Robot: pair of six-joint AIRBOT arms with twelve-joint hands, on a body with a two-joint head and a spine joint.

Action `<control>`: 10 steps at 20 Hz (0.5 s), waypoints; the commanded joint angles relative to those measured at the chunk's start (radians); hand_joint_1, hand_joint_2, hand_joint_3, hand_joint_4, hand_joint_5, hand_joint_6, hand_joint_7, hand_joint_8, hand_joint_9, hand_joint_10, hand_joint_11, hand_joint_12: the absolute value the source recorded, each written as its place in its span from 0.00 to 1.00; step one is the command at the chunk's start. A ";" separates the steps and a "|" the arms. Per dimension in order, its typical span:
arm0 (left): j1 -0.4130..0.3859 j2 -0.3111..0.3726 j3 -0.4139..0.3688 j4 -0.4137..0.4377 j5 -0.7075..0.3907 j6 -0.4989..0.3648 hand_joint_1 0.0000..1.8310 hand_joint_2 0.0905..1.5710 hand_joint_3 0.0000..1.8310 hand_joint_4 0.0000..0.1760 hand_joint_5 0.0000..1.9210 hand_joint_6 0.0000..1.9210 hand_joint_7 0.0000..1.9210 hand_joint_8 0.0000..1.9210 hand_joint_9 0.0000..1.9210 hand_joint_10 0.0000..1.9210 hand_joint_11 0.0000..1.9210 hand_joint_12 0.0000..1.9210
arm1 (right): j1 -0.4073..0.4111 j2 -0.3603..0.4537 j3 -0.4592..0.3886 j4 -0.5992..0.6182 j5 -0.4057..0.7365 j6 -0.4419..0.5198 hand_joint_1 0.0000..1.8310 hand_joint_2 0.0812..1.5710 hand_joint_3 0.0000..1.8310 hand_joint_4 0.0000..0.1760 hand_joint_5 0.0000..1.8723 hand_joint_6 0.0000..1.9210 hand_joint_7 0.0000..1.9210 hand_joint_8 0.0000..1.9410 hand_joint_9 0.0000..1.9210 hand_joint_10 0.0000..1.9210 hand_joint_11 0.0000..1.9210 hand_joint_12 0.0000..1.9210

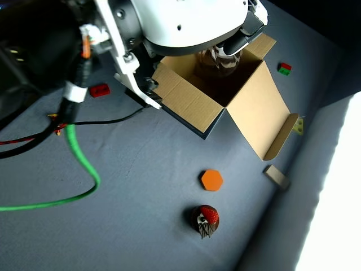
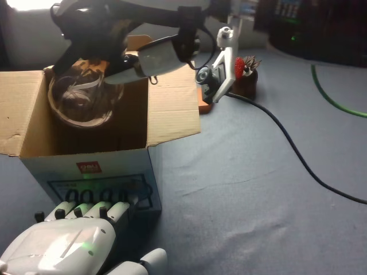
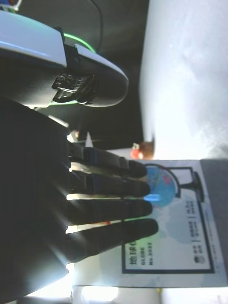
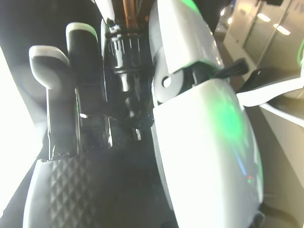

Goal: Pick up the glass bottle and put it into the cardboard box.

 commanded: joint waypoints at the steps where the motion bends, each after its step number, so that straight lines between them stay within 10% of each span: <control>1: -0.004 -0.007 -0.001 0.073 -0.057 -0.010 0.00 0.86 0.00 0.00 0.06 0.00 0.06 0.00 0.05 0.00 0.00 0.24 | 0.011 -0.003 0.007 0.040 0.078 0.003 0.65 0.75 0.00 0.00 0.40 0.71 0.48 0.60 0.45 0.76 0.36 0.98; 10: -0.006 -0.009 0.006 0.060 -0.057 -0.031 0.00 0.86 0.00 0.00 0.05 0.00 0.06 0.00 0.05 0.00 0.00 0.24 | -0.015 -0.088 0.079 -0.069 0.035 -0.041 0.65 0.75 0.00 0.00 0.40 0.70 0.48 0.60 0.45 0.76 0.36 0.98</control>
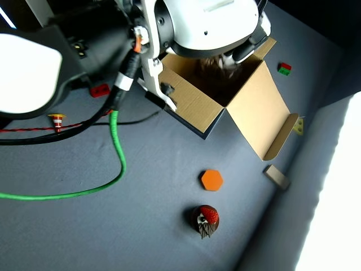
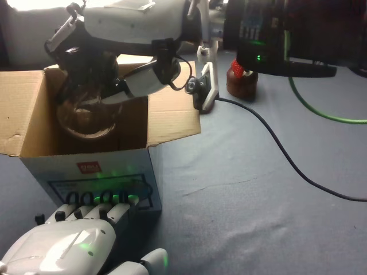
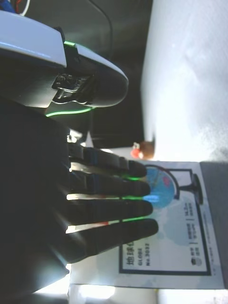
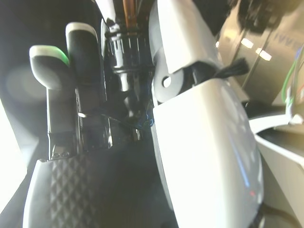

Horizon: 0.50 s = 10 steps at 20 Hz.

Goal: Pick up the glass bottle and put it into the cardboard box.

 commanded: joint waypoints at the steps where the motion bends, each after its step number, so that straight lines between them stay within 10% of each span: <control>1: -0.007 -0.006 0.005 0.067 -0.058 -0.007 0.00 0.86 0.00 0.00 0.05 0.00 0.06 0.00 0.05 0.00 0.00 0.24 | 0.006 0.001 0.006 0.045 0.073 -0.010 0.65 0.75 0.00 0.00 0.40 0.70 0.48 0.60 0.45 0.76 0.36 0.98; 10: -0.003 -0.008 0.009 0.059 -0.061 -0.009 0.00 0.86 0.00 0.00 0.05 0.00 0.06 0.00 0.05 0.00 0.00 0.25 | -0.023 -0.059 0.032 0.045 0.022 -0.101 0.65 0.75 0.00 0.00 0.40 0.70 0.48 0.60 0.45 0.76 0.36 0.98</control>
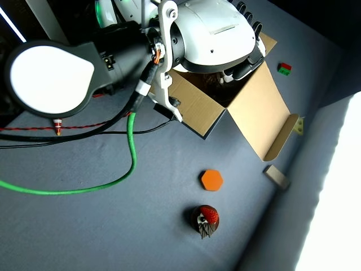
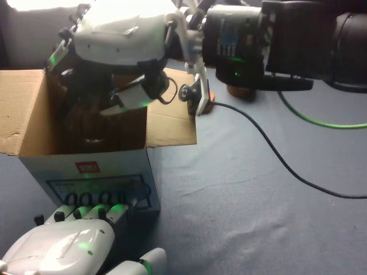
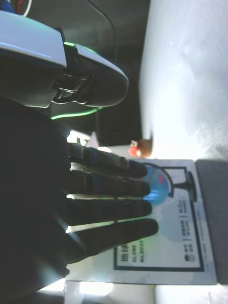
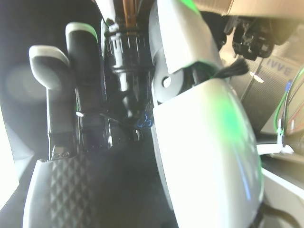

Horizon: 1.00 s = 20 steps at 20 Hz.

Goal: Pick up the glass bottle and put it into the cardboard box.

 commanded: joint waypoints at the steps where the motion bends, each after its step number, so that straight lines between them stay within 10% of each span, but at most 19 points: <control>1: -0.003 -0.004 0.001 0.068 -0.065 -0.009 0.00 0.86 0.00 0.00 0.06 0.00 0.06 0.00 0.05 0.00 0.00 0.25 | 0.008 0.001 0.001 0.038 0.069 -0.009 0.65 0.75 0.00 0.00 0.40 0.70 0.48 0.60 0.45 0.76 0.36 0.98; 16: 0.011 -0.011 -0.004 0.063 -0.076 -0.040 0.00 0.87 0.00 0.00 0.06 0.00 0.06 0.00 0.05 0.00 0.00 0.26 | -0.001 -0.022 -0.013 0.040 0.031 -0.093 0.64 0.76 0.00 0.00 0.37 0.75 0.46 0.61 0.43 0.72 0.31 0.96; 18: 0.010 -0.011 -0.005 0.063 -0.076 -0.040 0.00 0.87 0.00 0.00 0.06 0.00 0.06 0.00 0.05 0.00 0.00 0.26 | -0.006 -0.018 -0.019 0.088 0.028 -0.134 0.57 0.73 0.00 0.00 0.23 0.57 0.30 0.40 0.25 0.59 0.05 0.91; 20: 0.008 -0.011 -0.006 0.063 -0.076 -0.040 0.00 0.87 0.00 0.00 0.06 0.00 0.06 0.00 0.05 0.00 0.00 0.26 | -0.007 -0.015 -0.023 0.088 0.027 -0.149 0.56 0.71 0.00 0.00 0.19 0.47 0.30 0.28 0.20 0.52 0.00 0.86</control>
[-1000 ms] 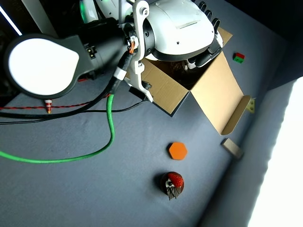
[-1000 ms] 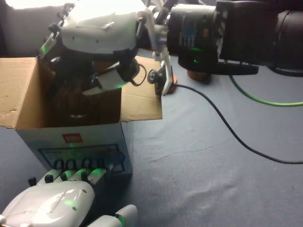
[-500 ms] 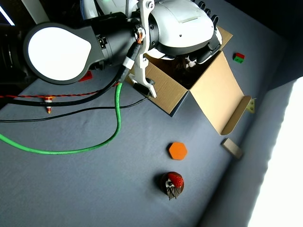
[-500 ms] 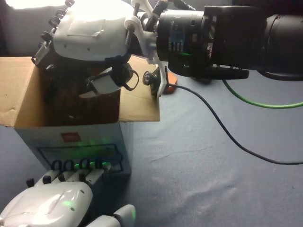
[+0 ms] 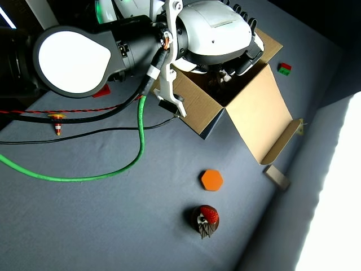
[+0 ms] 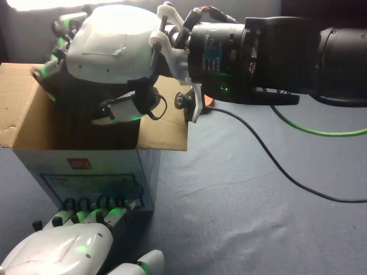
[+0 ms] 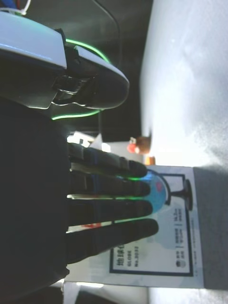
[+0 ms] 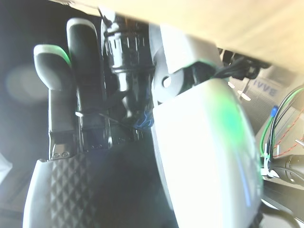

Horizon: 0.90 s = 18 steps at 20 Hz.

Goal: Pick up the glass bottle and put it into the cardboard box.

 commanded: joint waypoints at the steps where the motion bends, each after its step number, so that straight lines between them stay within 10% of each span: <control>1: -0.006 -0.003 -0.003 0.069 -0.062 -0.006 0.00 0.87 0.00 0.00 0.06 0.00 0.06 0.00 0.05 0.00 0.00 0.26 | 0.010 0.004 -0.004 0.031 0.079 -0.009 0.55 0.70 0.00 0.00 0.16 0.42 0.29 0.23 0.18 0.49 0.00 0.81; 6: -0.034 0.007 -0.020 0.028 -0.062 0.015 0.00 0.87 0.00 0.00 0.06 0.00 0.06 0.00 0.05 0.00 0.00 0.26 | 0.032 0.035 -0.017 0.030 0.073 0.044 0.52 0.65 0.00 0.00 0.10 0.30 0.23 0.05 0.11 0.36 0.00 0.60; 11: -0.148 0.039 -0.094 -0.144 -0.086 0.114 0.00 0.87 0.00 0.00 0.05 0.00 0.06 0.00 0.05 0.00 0.00 0.25 | 0.119 0.318 -0.284 0.035 -0.133 0.445 0.46 0.61 0.00 0.00 0.07 0.19 0.17 0.00 0.08 0.24 0.00 0.43; 18: -0.462 -0.010 -0.187 -0.397 -0.278 0.313 0.00 0.87 0.00 0.00 0.07 0.01 0.06 0.00 0.05 0.00 0.00 0.25 | 0.185 0.597 -0.578 0.235 -0.590 0.482 0.38 0.62 0.00 0.00 0.07 0.17 0.17 0.00 0.08 0.22 0.00 0.41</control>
